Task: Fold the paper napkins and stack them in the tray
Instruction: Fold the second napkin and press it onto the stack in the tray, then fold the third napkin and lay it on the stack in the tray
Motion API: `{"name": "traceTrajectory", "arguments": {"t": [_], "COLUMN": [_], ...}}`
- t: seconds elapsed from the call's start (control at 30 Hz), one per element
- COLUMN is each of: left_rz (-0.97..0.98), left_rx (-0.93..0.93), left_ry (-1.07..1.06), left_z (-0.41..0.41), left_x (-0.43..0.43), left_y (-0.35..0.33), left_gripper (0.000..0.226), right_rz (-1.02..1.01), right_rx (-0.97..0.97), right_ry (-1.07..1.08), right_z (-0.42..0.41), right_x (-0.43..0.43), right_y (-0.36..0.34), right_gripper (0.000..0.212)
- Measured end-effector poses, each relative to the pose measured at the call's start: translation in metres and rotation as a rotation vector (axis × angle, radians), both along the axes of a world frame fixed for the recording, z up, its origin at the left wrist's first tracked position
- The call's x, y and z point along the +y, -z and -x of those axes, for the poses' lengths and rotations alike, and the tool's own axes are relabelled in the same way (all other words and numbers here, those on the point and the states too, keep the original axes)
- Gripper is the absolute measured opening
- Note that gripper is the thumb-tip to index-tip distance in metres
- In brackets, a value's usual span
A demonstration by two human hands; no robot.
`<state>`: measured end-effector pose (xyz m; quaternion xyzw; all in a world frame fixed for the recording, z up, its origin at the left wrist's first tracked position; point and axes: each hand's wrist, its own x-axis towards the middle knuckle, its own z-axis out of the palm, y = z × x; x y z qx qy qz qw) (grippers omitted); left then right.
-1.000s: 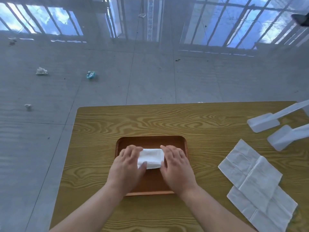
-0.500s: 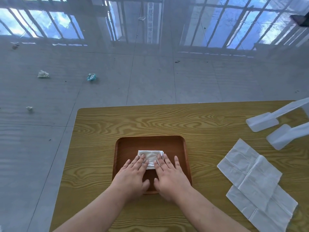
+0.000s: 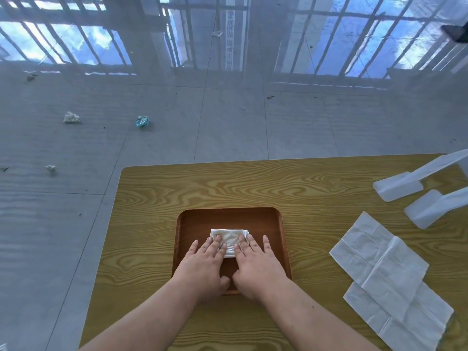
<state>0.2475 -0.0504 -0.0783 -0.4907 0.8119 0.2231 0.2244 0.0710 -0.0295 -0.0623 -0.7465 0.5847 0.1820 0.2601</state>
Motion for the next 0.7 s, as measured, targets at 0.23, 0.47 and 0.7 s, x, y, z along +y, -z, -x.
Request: {"name": "traceTrajectory", "arguments": {"t": [0.23, 0.47, 0.7], "left_rz": [0.043, 0.300, 0.196], "left_rx": [-0.041, -0.093, 0.147], "left_ry": [0.040, 0.076, 0.146], "left_z": [0.005, 0.042, 0.148], "left_x": [-0.010, -0.019, 0.008], "left_y": [-0.010, -0.031, -0.032], "left_gripper": [0.083, 0.049, 0.058], "right_rz": [0.003, 0.234, 0.241], "right_rx": [-0.025, -0.247, -0.169], "right_ry": [0.061, 0.269, 0.635], "right_z": [-0.001, 0.038, 0.162], "right_x": [-0.002, 0.023, 0.091], "right_y": [-0.008, -0.013, -0.005], "right_gripper": [0.072, 0.064, 0.066]}}
